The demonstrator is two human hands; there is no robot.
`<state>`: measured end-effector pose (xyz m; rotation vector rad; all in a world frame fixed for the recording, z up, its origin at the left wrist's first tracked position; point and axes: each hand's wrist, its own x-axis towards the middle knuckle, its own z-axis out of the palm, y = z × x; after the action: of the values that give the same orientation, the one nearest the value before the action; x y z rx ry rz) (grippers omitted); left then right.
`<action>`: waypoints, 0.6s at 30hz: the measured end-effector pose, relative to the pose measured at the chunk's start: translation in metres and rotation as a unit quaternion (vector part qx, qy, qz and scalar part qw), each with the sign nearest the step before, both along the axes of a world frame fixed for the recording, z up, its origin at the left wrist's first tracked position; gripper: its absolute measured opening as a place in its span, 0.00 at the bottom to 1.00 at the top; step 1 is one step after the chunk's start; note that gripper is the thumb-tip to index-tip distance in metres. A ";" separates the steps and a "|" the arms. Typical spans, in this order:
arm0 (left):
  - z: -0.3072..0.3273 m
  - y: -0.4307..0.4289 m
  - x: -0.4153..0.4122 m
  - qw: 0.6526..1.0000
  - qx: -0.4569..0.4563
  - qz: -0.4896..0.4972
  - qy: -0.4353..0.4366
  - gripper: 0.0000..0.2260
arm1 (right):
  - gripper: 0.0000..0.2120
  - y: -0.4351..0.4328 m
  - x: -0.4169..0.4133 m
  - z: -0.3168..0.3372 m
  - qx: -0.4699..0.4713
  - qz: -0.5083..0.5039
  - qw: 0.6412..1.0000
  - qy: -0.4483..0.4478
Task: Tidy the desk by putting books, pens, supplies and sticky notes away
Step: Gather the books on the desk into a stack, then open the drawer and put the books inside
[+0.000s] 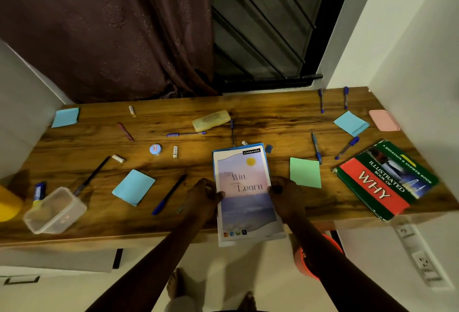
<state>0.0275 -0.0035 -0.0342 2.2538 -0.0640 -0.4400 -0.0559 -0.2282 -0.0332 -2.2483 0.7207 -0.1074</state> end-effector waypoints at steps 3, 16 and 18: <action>0.000 0.004 -0.018 0.998 -0.011 0.030 -0.047 0.14 | 0.08 0.000 -0.011 0.001 -0.003 0.003 1.000 -0.028; -0.016 0.056 -0.118 0.994 -0.077 -0.001 -0.079 0.03 | 0.06 0.058 -0.129 -0.013 0.115 -0.168 0.966 -0.161; -0.021 0.058 -0.132 0.996 -0.069 -0.015 -0.063 0.05 | 0.07 0.067 -0.145 -0.016 0.119 -0.171 0.965 -0.157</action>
<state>-0.1050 0.0548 -0.0555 2.1446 -0.1874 -0.2997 -0.2010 -0.1614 -0.0495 -1.8054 0.8874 -0.5070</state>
